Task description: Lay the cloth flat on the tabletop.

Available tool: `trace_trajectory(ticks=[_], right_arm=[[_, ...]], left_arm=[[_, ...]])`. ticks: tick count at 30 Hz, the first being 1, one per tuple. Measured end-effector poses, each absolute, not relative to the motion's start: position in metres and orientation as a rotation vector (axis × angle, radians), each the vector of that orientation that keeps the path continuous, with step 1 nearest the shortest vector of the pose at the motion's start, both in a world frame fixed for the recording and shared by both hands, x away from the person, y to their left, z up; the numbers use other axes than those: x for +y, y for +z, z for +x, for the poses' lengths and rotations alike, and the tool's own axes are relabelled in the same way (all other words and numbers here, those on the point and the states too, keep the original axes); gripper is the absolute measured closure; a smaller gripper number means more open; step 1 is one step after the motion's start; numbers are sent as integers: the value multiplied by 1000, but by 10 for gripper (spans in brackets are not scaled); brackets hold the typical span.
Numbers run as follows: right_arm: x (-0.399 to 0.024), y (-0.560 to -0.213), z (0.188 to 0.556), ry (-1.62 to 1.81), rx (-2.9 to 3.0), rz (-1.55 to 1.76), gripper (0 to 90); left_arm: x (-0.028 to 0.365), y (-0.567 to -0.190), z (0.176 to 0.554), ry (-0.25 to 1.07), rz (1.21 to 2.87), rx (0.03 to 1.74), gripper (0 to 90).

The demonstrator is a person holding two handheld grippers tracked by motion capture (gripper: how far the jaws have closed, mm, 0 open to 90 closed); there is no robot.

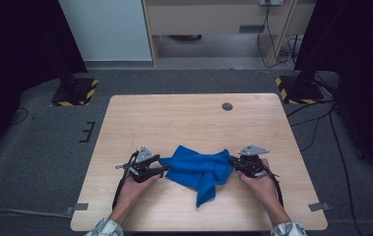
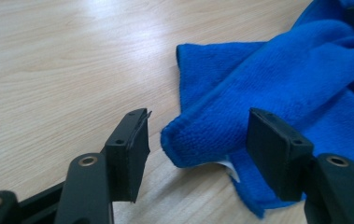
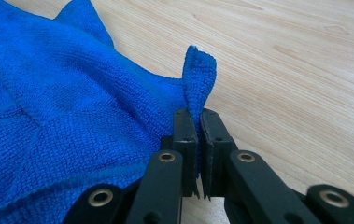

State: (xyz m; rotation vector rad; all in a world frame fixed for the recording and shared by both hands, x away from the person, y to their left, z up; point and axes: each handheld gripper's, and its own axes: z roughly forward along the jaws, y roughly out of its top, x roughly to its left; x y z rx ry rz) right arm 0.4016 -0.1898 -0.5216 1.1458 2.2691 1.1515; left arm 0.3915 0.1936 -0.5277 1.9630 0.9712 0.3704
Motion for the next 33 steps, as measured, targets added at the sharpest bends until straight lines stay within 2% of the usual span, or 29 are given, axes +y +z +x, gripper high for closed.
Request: trace_trajectory(ticks=[7,10,11,12,13,15,17,25,29,33], right_arm=[[-190,-522,402,1147,2269,1150,863],[-190,-522,401,1141,2271,1153,863],[-191,-522,402,1143,2272,1151,863],[-191,-522,402,1144,2272,1156,862],[-191,-522,402,1144,2272,1156,862],[-191,-523,403,1150,2275,1167,861],[-191,-523,404,1144,2282,1168,857],[-191,-525,404,1130,2286,1178,811],[-191,-528,405,1112,2300,1209,726],[-192,-531,408,1105,2317,1235,590]], left_arm=[[186,-533,395,317,2004,954,508],[184,-532,394,334,2013,939,614],[184,-531,394,333,2014,929,693],[184,-530,393,332,2018,921,732],[184,-529,392,343,2026,915,732],[185,-528,391,352,2028,917,810],[186,-526,390,373,2024,925,845],[192,-515,386,415,1970,953,874],[188,-514,383,419,1981,946,874],[187,-512,382,425,1981,938,873]])
